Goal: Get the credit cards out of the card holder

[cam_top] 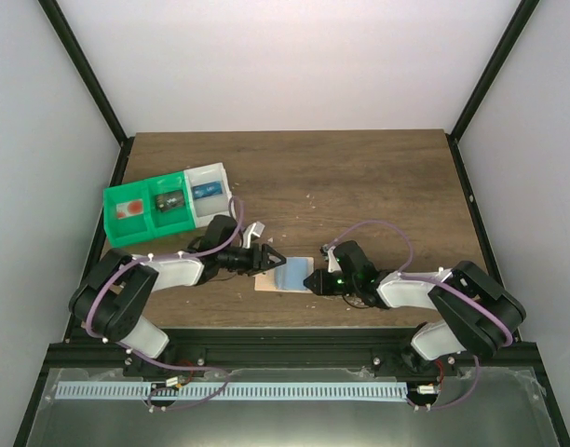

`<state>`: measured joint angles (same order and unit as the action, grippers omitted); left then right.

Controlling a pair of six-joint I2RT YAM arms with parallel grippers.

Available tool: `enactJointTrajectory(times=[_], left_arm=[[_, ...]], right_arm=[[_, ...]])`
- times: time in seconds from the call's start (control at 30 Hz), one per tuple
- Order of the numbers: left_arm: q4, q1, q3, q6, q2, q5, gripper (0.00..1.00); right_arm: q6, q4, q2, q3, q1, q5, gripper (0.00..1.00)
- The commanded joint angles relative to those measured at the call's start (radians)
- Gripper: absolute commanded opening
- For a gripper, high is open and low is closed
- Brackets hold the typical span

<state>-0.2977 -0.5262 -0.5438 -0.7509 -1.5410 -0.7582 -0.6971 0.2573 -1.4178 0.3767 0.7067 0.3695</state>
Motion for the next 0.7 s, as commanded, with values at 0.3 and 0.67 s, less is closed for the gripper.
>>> enactJointTrajectory(times=[0.3,0.67], left_arm=[[-0.057,-0.051,-0.061,-0.048,-0.03,-0.035,0.61],[-0.096,-0.058,-0.06,-0.064,-0.062,-0.052,0.61]], right_arm=[[-0.002,0.011,0.004,-0.006,0.009,-0.038,0.19],[-0.005,-0.003,0.014,0.0,0.008,-0.057,0.2]])
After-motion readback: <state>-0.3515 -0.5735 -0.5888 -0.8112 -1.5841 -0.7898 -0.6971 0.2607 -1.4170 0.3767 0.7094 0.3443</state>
